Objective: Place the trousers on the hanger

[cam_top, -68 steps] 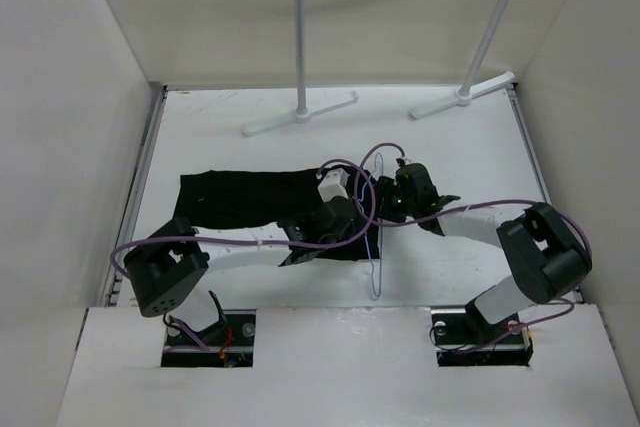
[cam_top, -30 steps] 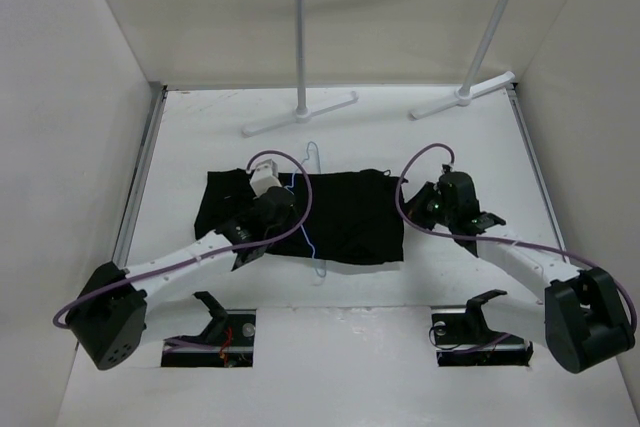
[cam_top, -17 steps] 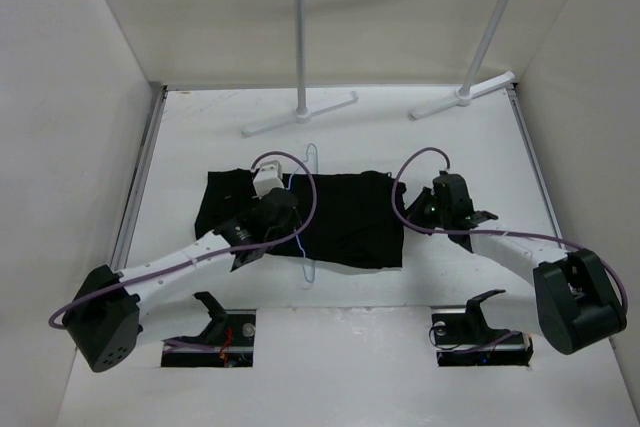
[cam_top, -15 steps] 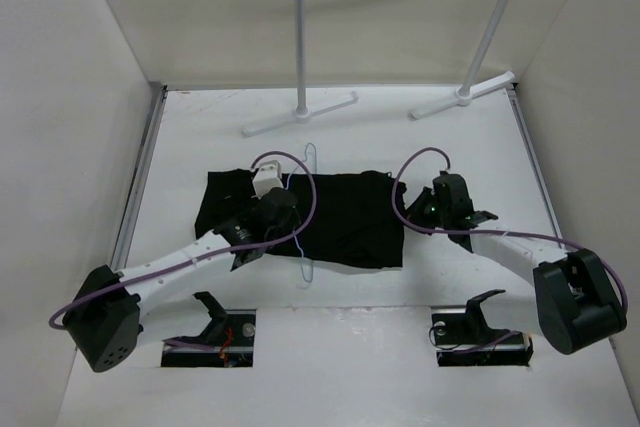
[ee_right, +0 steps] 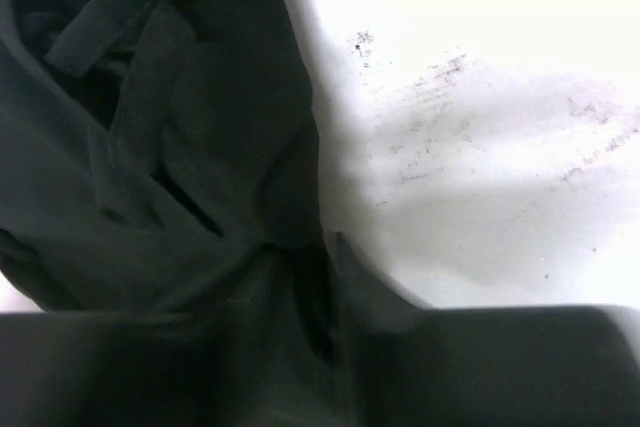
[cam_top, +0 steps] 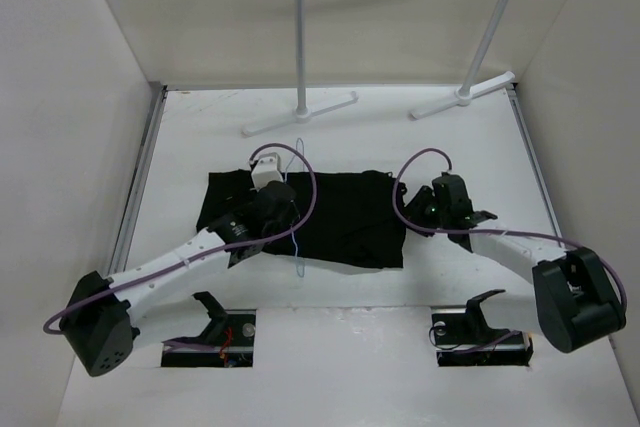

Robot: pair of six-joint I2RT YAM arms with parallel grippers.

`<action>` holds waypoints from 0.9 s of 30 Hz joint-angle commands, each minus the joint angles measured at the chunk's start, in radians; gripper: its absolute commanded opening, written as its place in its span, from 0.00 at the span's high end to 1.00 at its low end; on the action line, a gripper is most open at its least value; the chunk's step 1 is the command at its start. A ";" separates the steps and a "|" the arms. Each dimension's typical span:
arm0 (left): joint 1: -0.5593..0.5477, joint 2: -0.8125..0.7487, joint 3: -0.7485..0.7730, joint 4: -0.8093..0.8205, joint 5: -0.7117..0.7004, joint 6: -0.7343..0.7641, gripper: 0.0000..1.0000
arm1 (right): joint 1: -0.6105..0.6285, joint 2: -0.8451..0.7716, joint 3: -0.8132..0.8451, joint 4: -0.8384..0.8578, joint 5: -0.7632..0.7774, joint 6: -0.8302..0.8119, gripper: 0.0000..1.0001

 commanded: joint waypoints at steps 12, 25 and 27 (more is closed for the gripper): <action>-0.212 -0.124 0.457 -0.187 -0.048 0.154 0.99 | 0.061 -0.458 0.289 -0.294 0.066 -0.067 0.27; -0.336 0.018 0.798 -0.221 -0.005 0.301 0.98 | 0.394 -0.325 0.680 -0.087 0.037 -0.001 0.22; -0.339 0.031 0.806 -0.213 0.006 0.300 0.98 | 0.411 -0.282 0.708 -0.054 0.020 0.008 0.22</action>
